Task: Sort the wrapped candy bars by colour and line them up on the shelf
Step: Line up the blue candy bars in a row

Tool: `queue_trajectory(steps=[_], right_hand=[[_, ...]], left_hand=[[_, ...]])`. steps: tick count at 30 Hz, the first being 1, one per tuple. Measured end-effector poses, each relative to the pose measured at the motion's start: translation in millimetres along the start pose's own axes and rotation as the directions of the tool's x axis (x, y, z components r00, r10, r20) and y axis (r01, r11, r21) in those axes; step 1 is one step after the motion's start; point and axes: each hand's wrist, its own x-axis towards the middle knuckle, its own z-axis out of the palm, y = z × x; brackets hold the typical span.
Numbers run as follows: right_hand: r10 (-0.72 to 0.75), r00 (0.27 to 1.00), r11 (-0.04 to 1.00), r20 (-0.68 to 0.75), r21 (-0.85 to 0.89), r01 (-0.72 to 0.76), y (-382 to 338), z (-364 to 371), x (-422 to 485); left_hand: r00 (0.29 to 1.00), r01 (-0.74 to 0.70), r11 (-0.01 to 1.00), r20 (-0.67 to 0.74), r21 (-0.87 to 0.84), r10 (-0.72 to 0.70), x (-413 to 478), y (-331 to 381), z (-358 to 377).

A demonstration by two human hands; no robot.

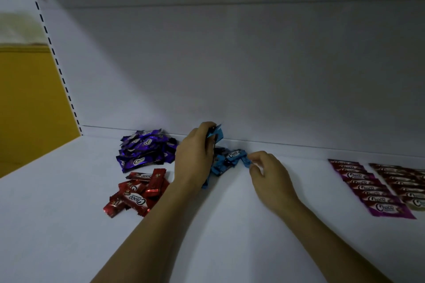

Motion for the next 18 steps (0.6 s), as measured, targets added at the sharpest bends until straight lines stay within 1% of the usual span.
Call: queue_trajectory(steps=[1,2,3,4,5,6,7,8,10,12,14,16,18], right_hand=[[-0.006,1.000,0.999,-0.018,0.038,0.007,-2.4,-1.5,-1.0],[-0.012,1.000,0.995,-0.015,0.103,0.014,-7.4,-3.8,-3.1],[-0.009,1.000,0.980,0.028,0.197,0.004,-15.6,-6.4,-6.2],[-0.008,0.993,0.948,0.114,0.318,-0.029,-26.8,-9.1,-10.2],[-0.025,0.977,0.902,0.211,0.427,-0.069,-37.5,-9.8,-14.1],[-0.045,0.955,0.866,0.293,0.487,-0.109,-45.5,-7.9,-17.7],[-0.056,0.934,0.852,0.352,0.505,-0.140,-50.9,-5.1,-20.8],[-0.058,0.922,0.848,0.382,0.507,-0.157,-53.6,-2.7,-23.5],[-0.022,0.923,0.833,0.383,0.518,-0.195,-55.5,-2.6,-26.2],[0.028,0.913,0.802,0.406,0.537,-0.263,-54.8,-7.7,-26.1],[0.057,0.902,0.802,0.427,0.519,-0.296,-55.2,-13.6,-24.6],[0.073,0.897,0.799,0.435,0.513,-0.314,-55.2,-17.0,-22.0],[0.080,0.893,0.805,0.442,0.500,-0.320,-55.6,-18.4,-21.3]], left_hand=[[0.997,0.058,0.993,-0.034,-0.103,-0.062,0.8,3.0,-0.5],[0.988,0.126,0.963,-0.055,-0.238,-0.143,1.9,6.7,-0.7],[0.970,0.201,0.898,-0.048,-0.391,-0.238,3.3,10.5,-0.6],[0.940,0.283,0.791,-0.005,-0.543,-0.341,4.7,14.7,-0.2],[0.898,0.364,0.649,0.067,-0.668,-0.434,5.4,18.6,0.4],[0.853,0.424,0.508,0.142,-0.750,-0.502,5.4,21.8,1.8],[0.814,0.464,0.406,0.197,-0.787,-0.546,3.9,24.0,3.4],[0.783,0.492,0.340,0.237,-0.802,-0.576,1.8,25.8,4.8],[0.722,0.536,0.220,0.308,-0.815,-0.620,-2.0,26.6,6.4],[0.654,0.571,0.084,0.390,-0.817,-0.649,-3.6,26.2,6.0],[0.621,0.581,-0.023,0.462,-0.813,-0.633,-2.7,26.8,4.4],[0.605,0.569,-0.127,0.519,-0.812,-0.604,-1.6,28.1,4.8],[0.593,0.560,-0.188,0.549,-0.807,-0.589,-2.3,28.5,6.5]])
